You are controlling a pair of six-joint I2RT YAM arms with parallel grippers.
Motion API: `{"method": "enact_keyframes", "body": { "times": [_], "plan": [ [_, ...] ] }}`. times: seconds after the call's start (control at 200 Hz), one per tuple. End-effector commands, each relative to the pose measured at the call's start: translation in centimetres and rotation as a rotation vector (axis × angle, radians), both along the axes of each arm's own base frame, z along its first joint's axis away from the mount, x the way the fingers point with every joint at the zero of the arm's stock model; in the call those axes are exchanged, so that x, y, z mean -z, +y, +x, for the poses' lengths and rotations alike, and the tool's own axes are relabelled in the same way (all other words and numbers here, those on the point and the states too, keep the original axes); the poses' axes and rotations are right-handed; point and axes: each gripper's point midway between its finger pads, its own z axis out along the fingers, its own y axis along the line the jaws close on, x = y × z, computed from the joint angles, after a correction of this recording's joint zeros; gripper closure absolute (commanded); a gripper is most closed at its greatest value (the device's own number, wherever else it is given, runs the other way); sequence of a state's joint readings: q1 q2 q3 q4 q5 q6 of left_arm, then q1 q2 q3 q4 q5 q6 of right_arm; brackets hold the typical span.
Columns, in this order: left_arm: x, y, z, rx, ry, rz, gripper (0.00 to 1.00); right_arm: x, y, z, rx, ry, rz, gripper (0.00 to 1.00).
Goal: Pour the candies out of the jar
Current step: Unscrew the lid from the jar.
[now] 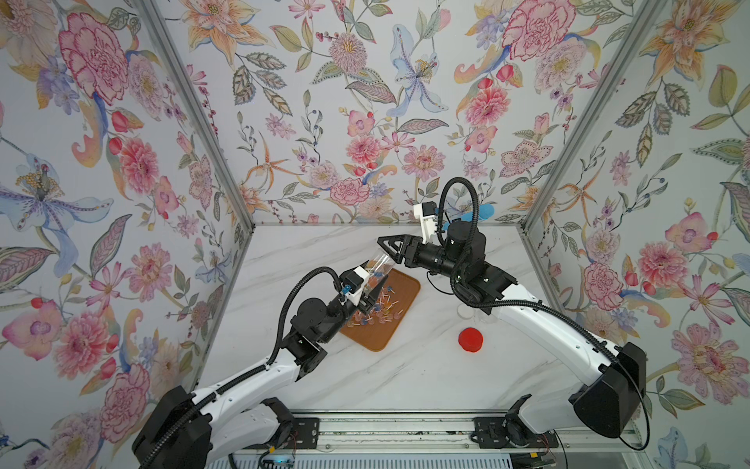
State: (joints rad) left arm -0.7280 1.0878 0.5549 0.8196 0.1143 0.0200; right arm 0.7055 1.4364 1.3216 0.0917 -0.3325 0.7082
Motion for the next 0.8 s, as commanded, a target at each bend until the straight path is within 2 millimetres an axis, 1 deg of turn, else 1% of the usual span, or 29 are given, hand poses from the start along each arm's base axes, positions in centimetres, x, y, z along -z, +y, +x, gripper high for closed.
{"method": "enact_keyframes", "body": {
  "times": [0.0, 0.055, 0.095, 0.12, 0.195, 0.245, 0.325, 0.45, 0.51, 0.565, 0.621, 0.641, 0.796],
  "plan": [
    [-1.98, 0.52, -0.73, -0.014, -0.057, -0.037, 1.0, -0.7, -0.13, 0.13, 0.015, -0.017, 0.014, 0.47],
    [-2.09, 0.51, -0.8, -0.014, -0.059, -0.04, 1.0, -0.69, -0.11, 0.07, 0.011, -0.016, 0.015, 0.47],
    [-2.13, 0.55, -0.8, -0.016, -0.061, -0.04, 1.0, -0.67, -0.06, 0.04, 0.005, -0.015, 0.016, 0.45],
    [-2.2, 0.57, -0.81, -0.018, -0.063, -0.04, 1.0, -0.52, 0.02, 0.0, 0.002, -0.009, 0.015, 0.41],
    [-2.27, 0.62, -0.8, -0.023, -0.067, -0.039, 1.0, -0.28, 0.12, -0.07, -0.002, 0.004, 0.016, 0.25],
    [-2.27, 0.61, -0.78, -0.026, -0.069, -0.038, 1.0, -0.14, 0.18, -0.06, -0.003, 0.01, 0.018, 0.21],
    [-2.41, 0.56, -0.83, -0.025, -0.074, -0.038, 1.0, 0.12, 0.14, 0.03, 0.0, 0.019, 0.021, 0.23],
    [-2.5, 0.54, -0.79, -0.025, -0.075, -0.038, 1.0, -0.14, 0.13, -0.01, 0.0, 0.017, 0.038, 0.36],
    [-2.43, 0.5, -0.79, -0.025, -0.075, -0.036, 1.0, -0.38, 0.11, -0.08, -0.004, 0.014, 0.044, 0.37],
    [-2.5, 0.59, -0.81, -0.029, -0.077, -0.037, 1.0, -0.47, 0.22, -0.19, -0.012, 0.017, 0.047, 0.33],
    [-2.49, 0.63, -0.77, -0.033, -0.078, -0.035, 1.0, -0.49, 0.35, -0.29, -0.021, 0.021, 0.05, 0.22],
    [-2.46, 0.64, -0.79, -0.033, -0.079, -0.034, 1.0, -0.42, 0.4, -0.31, -0.024, 0.024, 0.051, 0.2],
    [-2.38, 0.6, -0.76, -0.034, -0.079, -0.032, 1.0, -0.08, 0.58, -0.3, -0.032, 0.038, 0.057, 0.19]
  ]
}}
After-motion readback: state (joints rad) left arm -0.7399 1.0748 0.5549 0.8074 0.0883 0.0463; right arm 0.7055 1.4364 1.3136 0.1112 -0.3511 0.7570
